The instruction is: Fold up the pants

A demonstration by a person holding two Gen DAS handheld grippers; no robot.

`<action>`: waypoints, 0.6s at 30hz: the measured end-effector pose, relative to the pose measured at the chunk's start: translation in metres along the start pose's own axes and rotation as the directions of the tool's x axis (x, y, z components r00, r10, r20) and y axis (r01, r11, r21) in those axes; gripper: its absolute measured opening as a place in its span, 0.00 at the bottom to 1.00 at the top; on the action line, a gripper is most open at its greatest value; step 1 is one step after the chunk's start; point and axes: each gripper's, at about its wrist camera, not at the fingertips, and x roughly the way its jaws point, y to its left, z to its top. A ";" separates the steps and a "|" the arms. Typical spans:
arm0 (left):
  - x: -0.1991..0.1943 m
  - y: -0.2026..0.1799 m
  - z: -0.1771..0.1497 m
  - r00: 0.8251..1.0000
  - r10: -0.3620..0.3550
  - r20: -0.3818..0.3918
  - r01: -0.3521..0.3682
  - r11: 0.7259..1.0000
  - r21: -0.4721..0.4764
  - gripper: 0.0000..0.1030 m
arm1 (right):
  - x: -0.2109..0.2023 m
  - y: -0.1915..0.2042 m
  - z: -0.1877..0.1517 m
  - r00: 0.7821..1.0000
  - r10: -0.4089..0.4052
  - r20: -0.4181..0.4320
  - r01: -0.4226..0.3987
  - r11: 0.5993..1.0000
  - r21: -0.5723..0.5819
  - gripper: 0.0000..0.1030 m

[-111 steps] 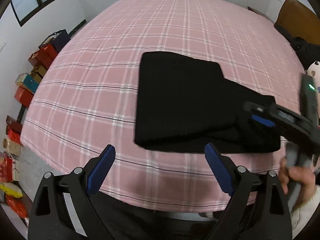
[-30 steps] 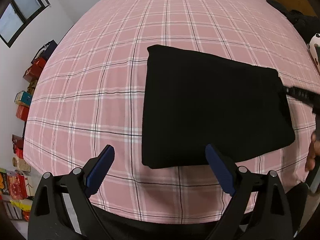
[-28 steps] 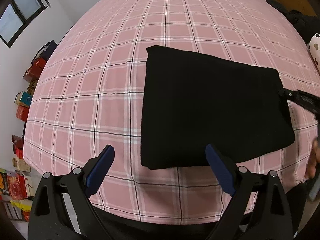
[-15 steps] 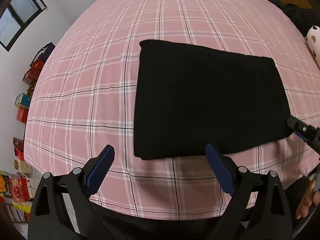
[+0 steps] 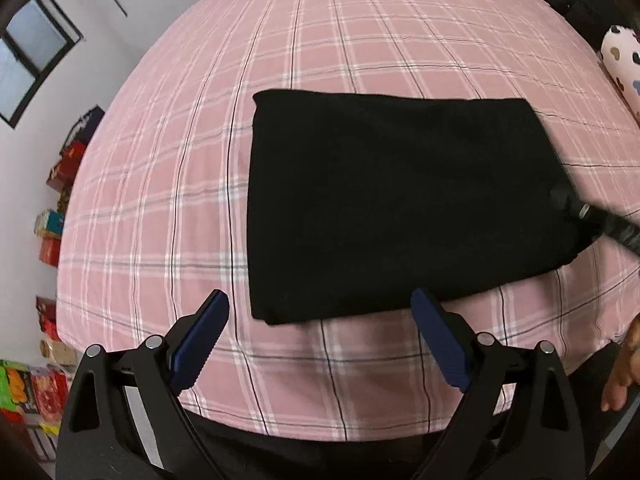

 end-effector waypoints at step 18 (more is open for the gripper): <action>0.006 -0.005 0.007 1.000 0.028 -0.008 -0.028 0.999 -0.018 0.88 | -0.026 -0.003 -0.009 1.000 -0.008 -0.009 0.008 0.997 -0.075 0.47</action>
